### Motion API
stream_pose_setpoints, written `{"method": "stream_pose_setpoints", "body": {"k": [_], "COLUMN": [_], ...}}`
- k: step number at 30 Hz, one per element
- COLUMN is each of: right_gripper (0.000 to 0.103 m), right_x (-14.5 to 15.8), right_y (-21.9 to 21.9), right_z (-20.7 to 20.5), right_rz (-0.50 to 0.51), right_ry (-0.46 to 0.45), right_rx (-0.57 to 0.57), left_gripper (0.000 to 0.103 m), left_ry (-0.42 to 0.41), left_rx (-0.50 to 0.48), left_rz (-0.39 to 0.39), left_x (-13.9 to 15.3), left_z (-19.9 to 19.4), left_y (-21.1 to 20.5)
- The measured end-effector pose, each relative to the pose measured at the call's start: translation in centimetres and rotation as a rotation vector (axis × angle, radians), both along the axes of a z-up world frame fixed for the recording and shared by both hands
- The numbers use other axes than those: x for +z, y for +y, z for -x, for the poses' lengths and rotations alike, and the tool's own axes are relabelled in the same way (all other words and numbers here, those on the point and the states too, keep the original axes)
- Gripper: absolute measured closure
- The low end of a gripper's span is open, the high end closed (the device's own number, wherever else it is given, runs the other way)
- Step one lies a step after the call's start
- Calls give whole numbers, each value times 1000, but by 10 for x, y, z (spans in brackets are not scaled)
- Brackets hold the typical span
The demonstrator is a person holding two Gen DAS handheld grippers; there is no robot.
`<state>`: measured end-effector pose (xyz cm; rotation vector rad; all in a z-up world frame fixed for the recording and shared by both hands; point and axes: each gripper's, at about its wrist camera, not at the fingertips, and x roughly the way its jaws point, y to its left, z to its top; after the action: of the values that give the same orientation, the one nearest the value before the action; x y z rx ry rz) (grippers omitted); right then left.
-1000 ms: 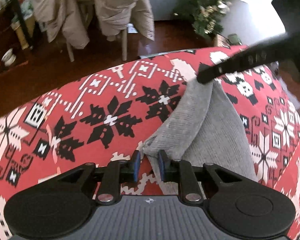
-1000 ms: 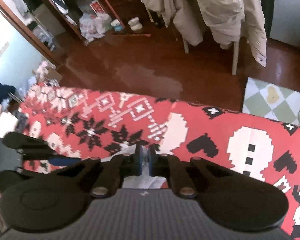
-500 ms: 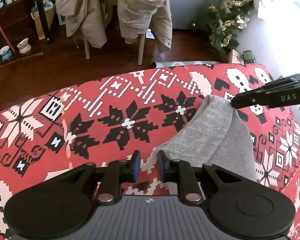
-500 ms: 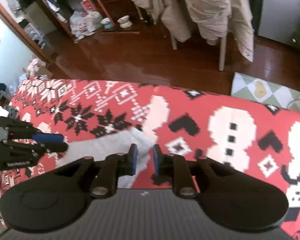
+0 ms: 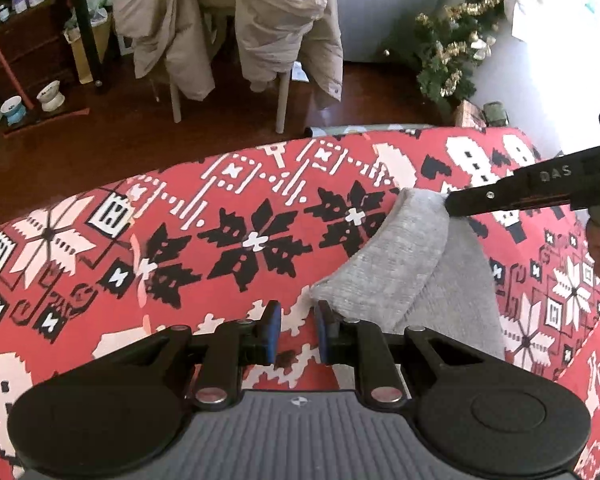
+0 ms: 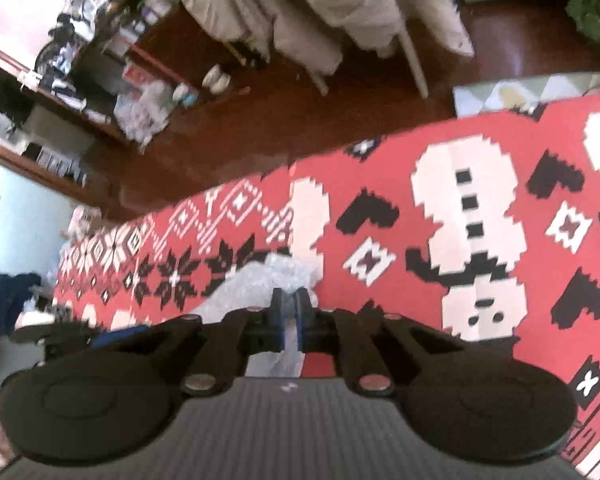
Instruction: Fold clothes
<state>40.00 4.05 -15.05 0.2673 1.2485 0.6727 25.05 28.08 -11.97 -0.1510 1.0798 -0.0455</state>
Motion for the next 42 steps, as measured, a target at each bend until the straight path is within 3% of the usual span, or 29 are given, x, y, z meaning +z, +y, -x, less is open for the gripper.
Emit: {"method": "stream_pose_setpoints", "body": {"k": [5, 7, 9, 10, 11, 14, 18, 19, 23, 26, 33, 36, 39, 40, 41, 42], "right_gripper": [82, 82, 77, 73, 66, 52, 24, 22, 1, 1, 1, 1, 1, 1, 1, 1], "right_x": [3, 13, 27, 34, 40, 59, 77, 82, 101, 116, 143, 150, 154, 153, 151, 149], "right_y": [-4, -8, -11, -12, -13, -15, -18, -20, -20, -22, -40, -49, -59, -62, -67, -72], "right_z": [7, 18, 33, 40, 50, 81, 117, 126, 155, 167, 169, 162, 153, 150, 148, 145], "right_rz": [24, 58, 80, 91, 102, 135, 162, 171, 288, 314, 352, 385, 433, 443, 440, 438], "right_ry": [-42, -79, -112, -124, -136, -164, -176, -179, -224, -274, -345, -344, -322, -318, -314, -311], "right_rx": [-69, -87, -91, -89, -89, -88, -92, -93, -125, -123, -113, -108, -94, -97, -120, -144], "left_gripper": [85, 85, 82, 75, 66, 56, 47, 45, 38, 25, 25, 31, 51, 63, 82, 91], "left_ry": [-60, -66, -73, -77, -81, -92, -71, -65, -44, -32, -22, -3, 8, 16, 21, 32], "left_rx": [-75, -104, -112, -113, -113, -110, -82, -77, -79, -77, -74, -115, -143, -153, -163, -175], "left_rz": [-13, -2, 7, 10, 12, -8, -9, -9, -88, -186, -155, -118, -92, -85, -75, -62], "left_x": [20, 27, 33, 37, 40, 48, 58, 61, 70, 77, 83, 81, 78, 76, 75, 71], "left_z": [16, 23, 31, 35, 39, 51, 63, 66, 75, 80, 71, 58, 44, 38, 33, 27], "left_y": [-17, -26, -34, -37, -41, -51, -56, -57, -65, -71, -68, -73, -83, -87, -90, -94]}}
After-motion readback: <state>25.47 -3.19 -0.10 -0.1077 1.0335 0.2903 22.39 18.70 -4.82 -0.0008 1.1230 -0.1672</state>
